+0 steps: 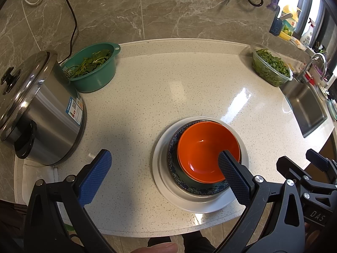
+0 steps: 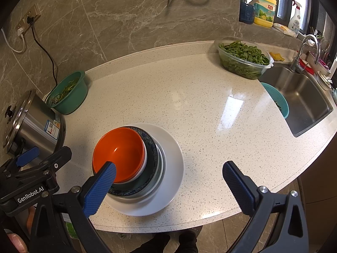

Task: Organize plates and bowls

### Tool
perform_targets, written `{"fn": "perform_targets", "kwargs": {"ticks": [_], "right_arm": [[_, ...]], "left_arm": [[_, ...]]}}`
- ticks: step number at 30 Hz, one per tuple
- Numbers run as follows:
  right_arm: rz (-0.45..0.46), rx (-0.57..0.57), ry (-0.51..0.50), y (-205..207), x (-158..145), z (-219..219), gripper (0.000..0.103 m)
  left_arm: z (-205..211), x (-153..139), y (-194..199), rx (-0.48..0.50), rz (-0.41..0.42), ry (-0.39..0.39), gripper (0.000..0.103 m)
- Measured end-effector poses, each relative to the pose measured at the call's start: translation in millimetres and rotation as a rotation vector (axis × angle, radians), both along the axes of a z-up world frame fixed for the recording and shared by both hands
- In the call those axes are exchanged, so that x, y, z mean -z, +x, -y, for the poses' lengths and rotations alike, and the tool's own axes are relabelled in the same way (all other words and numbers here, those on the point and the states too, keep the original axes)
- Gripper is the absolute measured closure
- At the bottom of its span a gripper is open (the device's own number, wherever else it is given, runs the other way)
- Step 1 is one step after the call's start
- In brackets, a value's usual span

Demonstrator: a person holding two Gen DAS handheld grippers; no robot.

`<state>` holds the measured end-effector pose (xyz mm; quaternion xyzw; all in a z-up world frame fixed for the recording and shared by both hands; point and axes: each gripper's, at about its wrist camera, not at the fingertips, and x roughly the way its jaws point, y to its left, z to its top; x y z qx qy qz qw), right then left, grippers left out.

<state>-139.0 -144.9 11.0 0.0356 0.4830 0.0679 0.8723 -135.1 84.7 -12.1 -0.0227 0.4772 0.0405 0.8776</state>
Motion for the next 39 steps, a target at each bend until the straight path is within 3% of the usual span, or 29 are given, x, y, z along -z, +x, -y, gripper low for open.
{"fn": "perform_targets", "kwargs": {"ticks": [39], "right_arm": [[-0.005, -0.004, 0.002, -1.4, 5.1, -7.2, 0.0]], "left_arm": [[-3.4, 0.6, 2.3, -0.005, -0.006, -0.017, 0.001]]}}
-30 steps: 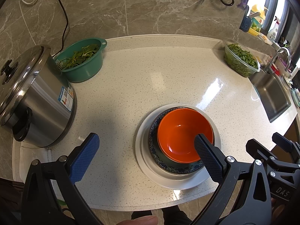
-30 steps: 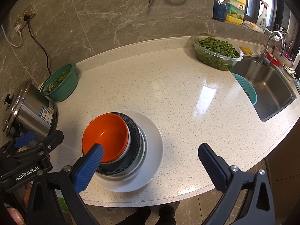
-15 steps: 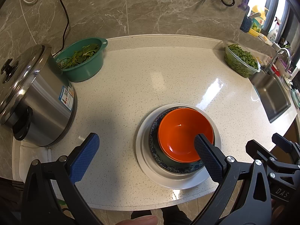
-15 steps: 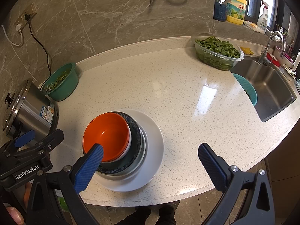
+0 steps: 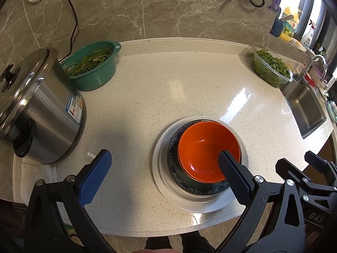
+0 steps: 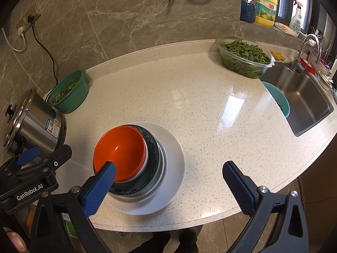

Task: Organize plates and bowls

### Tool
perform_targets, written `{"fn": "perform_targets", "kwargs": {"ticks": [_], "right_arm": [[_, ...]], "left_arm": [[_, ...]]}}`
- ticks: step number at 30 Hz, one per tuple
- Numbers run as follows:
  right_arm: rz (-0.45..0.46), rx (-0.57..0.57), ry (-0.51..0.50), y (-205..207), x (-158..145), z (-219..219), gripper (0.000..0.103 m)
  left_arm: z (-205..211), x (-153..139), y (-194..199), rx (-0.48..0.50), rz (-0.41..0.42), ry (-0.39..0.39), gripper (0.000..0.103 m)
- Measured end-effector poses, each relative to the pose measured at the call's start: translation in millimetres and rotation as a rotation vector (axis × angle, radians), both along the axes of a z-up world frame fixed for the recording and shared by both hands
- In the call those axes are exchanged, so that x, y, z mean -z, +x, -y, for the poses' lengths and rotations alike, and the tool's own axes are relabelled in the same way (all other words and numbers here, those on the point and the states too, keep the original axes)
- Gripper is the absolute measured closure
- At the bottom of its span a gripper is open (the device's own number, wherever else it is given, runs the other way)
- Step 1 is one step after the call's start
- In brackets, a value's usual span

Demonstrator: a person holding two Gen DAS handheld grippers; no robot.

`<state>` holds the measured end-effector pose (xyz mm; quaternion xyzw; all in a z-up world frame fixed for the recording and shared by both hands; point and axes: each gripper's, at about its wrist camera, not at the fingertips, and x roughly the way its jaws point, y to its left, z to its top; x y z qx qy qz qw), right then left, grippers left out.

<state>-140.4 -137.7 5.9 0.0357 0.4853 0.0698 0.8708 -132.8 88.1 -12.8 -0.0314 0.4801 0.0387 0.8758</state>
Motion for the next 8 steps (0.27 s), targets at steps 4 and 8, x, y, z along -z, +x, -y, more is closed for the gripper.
{"fn": "perform_targets", "kwargs": {"ticks": [4, 8], "right_arm": [[-0.002, -0.003, 0.0, -0.4, 1.3, -1.3, 0.0], [-0.002, -0.002, 0.002, 0.5, 0.8, 0.8, 0.0]], "left_arm": [[-0.8, -2.2, -3.1, -0.002, 0.031, 0.001, 0.001], [-3.1, -3.5, -2.0, 0.007, 0.033, -0.015, 0.001]]}}
